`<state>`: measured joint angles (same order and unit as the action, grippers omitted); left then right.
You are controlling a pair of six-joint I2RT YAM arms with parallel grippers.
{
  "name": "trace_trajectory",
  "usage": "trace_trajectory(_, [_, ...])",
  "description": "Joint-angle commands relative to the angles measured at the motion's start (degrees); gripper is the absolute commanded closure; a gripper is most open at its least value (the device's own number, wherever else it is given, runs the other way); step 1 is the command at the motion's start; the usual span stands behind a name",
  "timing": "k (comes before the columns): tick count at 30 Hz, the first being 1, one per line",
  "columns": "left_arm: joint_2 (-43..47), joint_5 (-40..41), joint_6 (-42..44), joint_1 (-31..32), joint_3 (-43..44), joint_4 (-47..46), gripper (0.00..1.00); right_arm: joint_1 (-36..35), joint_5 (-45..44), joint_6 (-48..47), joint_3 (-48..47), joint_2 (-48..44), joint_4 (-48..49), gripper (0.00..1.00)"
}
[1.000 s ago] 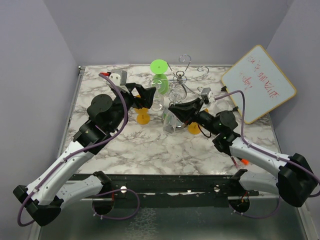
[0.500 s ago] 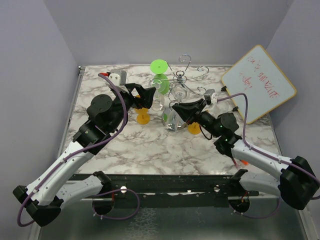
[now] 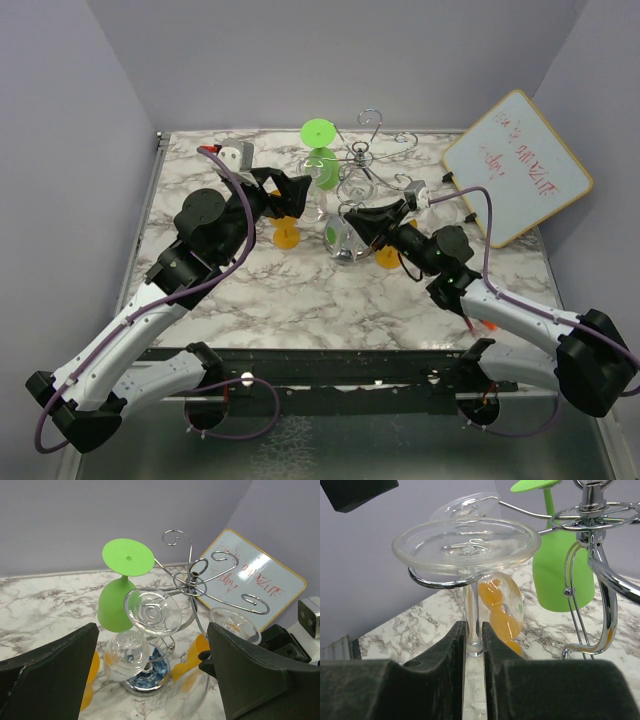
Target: Place the wine glass upside down on the wine glass rack
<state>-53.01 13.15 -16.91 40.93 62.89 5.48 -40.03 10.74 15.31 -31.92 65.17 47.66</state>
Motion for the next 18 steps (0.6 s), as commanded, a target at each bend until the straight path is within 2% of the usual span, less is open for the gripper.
trace_trajectory(1, [0.84,0.85,-0.41,-0.18,-0.05,0.02,0.09,-0.32,-1.60,-0.81,0.68,0.25,0.03,0.76])
trace_trajectory(14, [2.00,2.89,4.06,-0.19,3.23,2.97,0.09,-0.31,-2.86,-2.29,1.03,-6.54,-8.58,0.58])
trace_trajectory(18, [1.04,-0.50,4.32,-0.18,5.28,4.63,0.09,-0.37,-2.16,-2.65,2.04,-10.95,-13.40,0.56])
